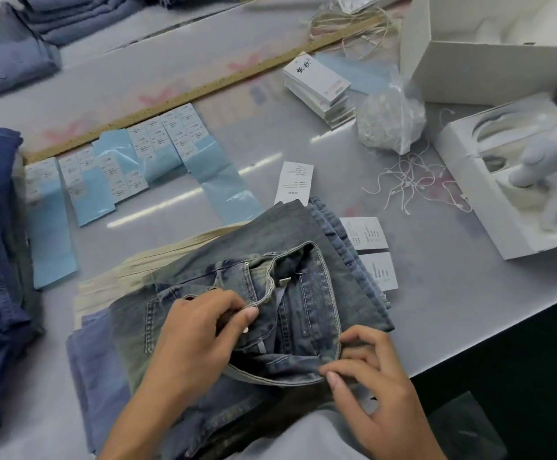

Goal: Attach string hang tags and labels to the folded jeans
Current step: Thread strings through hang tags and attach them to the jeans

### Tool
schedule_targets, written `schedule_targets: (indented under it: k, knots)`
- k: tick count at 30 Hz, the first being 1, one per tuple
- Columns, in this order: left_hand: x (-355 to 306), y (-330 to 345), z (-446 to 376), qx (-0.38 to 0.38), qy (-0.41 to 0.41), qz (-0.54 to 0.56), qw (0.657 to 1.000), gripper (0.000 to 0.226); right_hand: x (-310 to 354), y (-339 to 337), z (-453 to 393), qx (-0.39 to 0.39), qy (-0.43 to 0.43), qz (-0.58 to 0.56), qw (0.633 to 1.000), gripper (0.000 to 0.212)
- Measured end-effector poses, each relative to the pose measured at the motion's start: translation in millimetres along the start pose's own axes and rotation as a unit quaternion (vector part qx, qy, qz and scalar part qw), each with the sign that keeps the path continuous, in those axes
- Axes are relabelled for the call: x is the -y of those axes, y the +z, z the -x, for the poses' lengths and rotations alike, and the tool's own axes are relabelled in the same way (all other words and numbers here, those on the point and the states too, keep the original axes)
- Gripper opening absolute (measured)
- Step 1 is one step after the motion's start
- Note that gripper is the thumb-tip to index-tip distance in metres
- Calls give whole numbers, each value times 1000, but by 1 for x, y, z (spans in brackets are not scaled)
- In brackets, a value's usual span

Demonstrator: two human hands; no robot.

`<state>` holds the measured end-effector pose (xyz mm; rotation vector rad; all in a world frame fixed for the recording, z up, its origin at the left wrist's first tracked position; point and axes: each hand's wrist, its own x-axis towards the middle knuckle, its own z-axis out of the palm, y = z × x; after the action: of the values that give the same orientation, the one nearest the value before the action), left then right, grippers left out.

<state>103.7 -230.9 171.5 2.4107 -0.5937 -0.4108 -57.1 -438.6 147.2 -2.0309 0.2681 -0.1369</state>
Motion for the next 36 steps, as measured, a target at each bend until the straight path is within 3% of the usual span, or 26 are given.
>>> schedule_targets:
  k: [3, 7, 9, 12, 14, 16, 20, 22, 24, 25, 27, 31, 36]
  knots:
    - [5, 1, 2, -11, -42, 40, 998, 27, 0, 2, -3, 1, 24, 16, 1000, 5]
    - [13, 1, 4, 8, -113, 57, 992, 7, 7, 3, -7, 12, -29, 66, 997, 15]
    - [11, -4, 2, 27, -110, 17, 993, 34, 11, 4, -12, 14, -70, 126, 989, 14]
    - [1, -7, -7, 49, -6, -87, 995, 72, 15, 7, -27, 25, -110, 184, 976, 16]
    - [-12, -1, -17, 64, 53, -160, 984, 52, 19, 10, -42, 36, -120, 230, 965, 20]
    - [-29, 6, -32, 64, 29, -223, 972, 15, 25, 14, -57, 50, -101, 276, 954, 17]
    - [-40, 27, -64, 62, -71, -222, 971, 33, 38, 19, -83, 76, 5, 308, 948, 9]
    - [-35, 33, -74, 82, -139, -127, 979, 40, 41, 17, -93, 100, 86, 244, 961, 14]
    - [-27, 36, -76, 61, -169, -40, 983, 33, 44, 15, -99, 107, 202, 21, 973, 18]
    - [-23, 37, -75, 45, -166, -13, 985, 27, 46, 16, -99, 101, 242, -81, 961, 21]
    - [-15, 37, -71, 17, -143, 59, 988, 23, 47, 21, -96, 62, 277, -182, 941, 23]
    - [-10, 32, -64, 10, -128, 249, 960, 24, 40, 32, -93, -5, 314, -219, 924, 7]
    - [-10, 31, -59, -19, -119, 277, 953, 20, 33, 36, -105, 36, 303, -202, 931, 9]
